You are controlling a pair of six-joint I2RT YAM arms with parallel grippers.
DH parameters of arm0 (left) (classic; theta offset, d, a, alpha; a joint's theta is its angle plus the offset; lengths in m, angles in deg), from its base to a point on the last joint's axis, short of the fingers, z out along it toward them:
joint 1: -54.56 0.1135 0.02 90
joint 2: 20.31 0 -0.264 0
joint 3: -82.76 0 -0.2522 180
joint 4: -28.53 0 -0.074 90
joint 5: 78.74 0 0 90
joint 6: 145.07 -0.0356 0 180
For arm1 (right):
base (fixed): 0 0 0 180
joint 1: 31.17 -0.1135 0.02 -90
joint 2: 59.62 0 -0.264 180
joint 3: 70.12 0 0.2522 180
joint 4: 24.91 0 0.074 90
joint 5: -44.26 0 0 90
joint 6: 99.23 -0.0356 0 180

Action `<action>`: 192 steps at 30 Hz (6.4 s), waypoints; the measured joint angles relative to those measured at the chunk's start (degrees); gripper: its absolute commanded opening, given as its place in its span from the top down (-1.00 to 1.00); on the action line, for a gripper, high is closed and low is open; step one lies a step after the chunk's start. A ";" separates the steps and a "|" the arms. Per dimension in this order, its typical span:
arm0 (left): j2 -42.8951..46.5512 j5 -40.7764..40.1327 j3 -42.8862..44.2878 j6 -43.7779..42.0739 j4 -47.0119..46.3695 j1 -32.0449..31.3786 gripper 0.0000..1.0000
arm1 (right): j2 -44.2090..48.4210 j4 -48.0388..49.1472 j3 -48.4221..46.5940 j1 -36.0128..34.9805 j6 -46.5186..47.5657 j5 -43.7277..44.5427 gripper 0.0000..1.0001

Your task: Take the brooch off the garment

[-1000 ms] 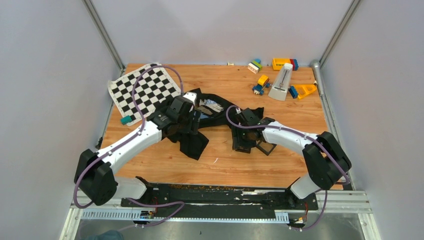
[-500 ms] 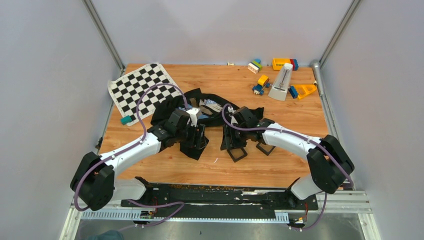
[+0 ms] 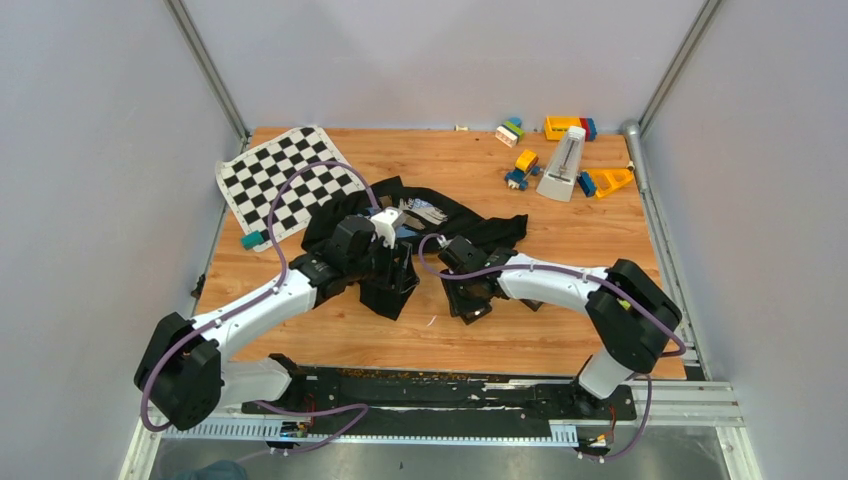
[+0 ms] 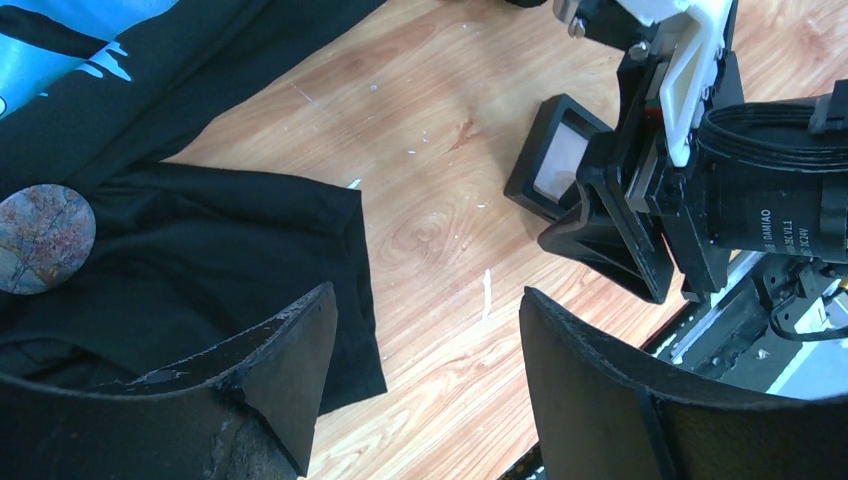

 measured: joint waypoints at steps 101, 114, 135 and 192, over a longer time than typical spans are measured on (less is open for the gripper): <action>-13.90 26.99 -24.37 55.84 -88.65 0.22 0.42 | 29.62 34.71 16.83 13.38 -17.86 -43.12 1.00; -13.97 27.34 -24.39 57.68 -92.39 0.28 1.00 | 31.34 35.23 17.66 13.84 -18.47 -43.12 1.00; -7.19 26.73 -29.09 52.94 -81.88 6.54 -0.32 | 39.58 29.31 21.77 22.14 -18.97 -42.77 1.00; 11.80 -14.16 -0.94 6.08 13.38 7.89 0.07 | 37.33 22.14 25.18 28.94 -11.85 -46.14 1.00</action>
